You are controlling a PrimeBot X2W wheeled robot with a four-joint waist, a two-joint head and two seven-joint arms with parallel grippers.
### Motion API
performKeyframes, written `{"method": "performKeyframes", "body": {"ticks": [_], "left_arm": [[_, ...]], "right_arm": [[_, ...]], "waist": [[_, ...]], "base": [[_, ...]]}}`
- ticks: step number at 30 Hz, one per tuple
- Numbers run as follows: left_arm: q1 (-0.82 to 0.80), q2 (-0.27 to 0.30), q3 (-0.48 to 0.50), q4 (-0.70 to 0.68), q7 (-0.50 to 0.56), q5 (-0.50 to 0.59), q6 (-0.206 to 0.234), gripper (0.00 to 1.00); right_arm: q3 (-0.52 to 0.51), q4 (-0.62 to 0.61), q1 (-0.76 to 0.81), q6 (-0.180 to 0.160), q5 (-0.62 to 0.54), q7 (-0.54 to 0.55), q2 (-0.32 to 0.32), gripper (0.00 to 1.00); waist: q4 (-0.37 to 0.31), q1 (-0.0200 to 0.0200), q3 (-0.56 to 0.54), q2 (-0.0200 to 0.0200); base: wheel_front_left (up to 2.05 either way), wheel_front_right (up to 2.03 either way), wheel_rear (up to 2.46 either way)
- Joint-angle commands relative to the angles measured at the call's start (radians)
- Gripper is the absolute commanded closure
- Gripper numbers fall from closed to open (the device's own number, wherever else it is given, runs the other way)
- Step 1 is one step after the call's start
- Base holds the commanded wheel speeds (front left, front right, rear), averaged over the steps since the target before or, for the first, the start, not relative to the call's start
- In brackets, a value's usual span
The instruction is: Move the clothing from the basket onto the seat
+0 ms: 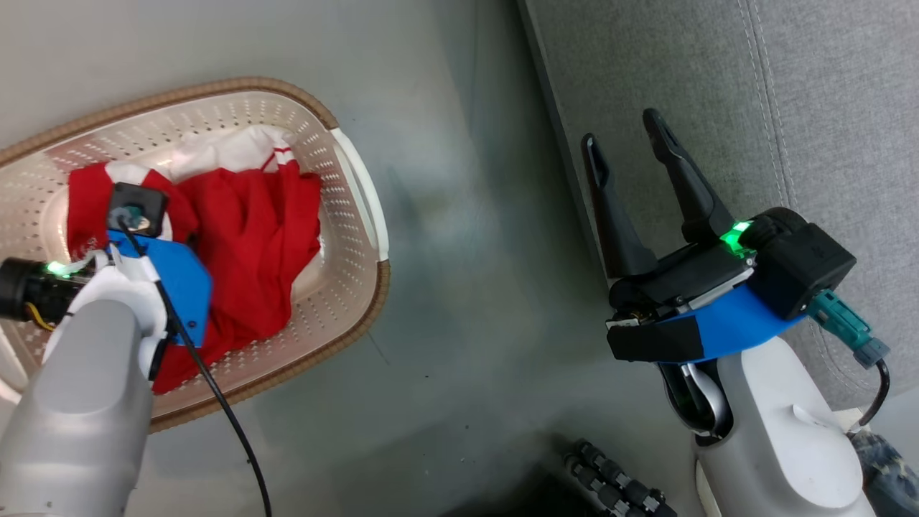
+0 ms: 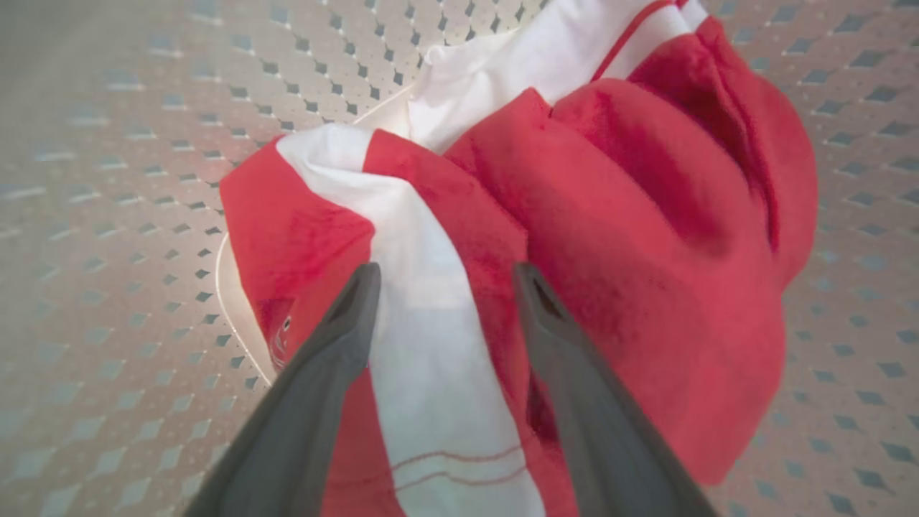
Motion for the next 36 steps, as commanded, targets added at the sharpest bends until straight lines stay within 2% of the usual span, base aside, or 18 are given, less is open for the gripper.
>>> {"method": "performKeyframes", "body": {"ticks": [1,11,15,16,17,36], "left_arm": [[-0.020,0.015,0.007,0.013,0.016,0.004,0.018,0.00],[-0.049,0.043,0.003,0.053,0.059,0.012,0.089,0.00],[-0.050,0.033,0.004,0.068,0.085,0.000,0.091,0.00],[-0.052,0.031,0.002,0.071,0.087,-0.003,0.089,0.79],[-0.053,0.028,-0.001,0.073,0.091,-0.005,0.086,1.00],[-0.063,0.005,-0.027,0.118,0.034,-0.042,0.050,1.00]], "right_arm": [[0.007,-0.010,-0.004,0.000,0.011,-0.004,-0.001,0.00],[0.021,-0.021,-0.018,0.000,0.022,-0.004,-0.001,0.00],[0.023,-0.019,-0.022,0.000,0.024,-0.004,-0.001,0.00],[0.023,-0.019,-0.023,0.000,0.023,-0.004,-0.001,0.00],[0.023,-0.018,-0.024,0.000,0.024,-0.004,-0.001,0.00],[0.018,0.001,-0.033,0.000,0.004,-0.004,-0.001,0.00]], "waist": [[-0.020,-0.0002,0.024,0.0000],[-0.029,-0.0002,0.057,0.0000],[-0.027,-0.0002,0.061,0.0000],[-0.026,-0.0002,0.062,0.0000],[-0.025,-0.0002,0.062,0.0000],[-0.005,-0.0002,0.013,0.0000]], "base": [[0.00,0.00,0.00],[0.00,0.00,0.00],[0.00,0.00,0.00],[0.00,0.00,0.00],[0.00,0.00,0.00],[0.00,0.00,0.00]]}}
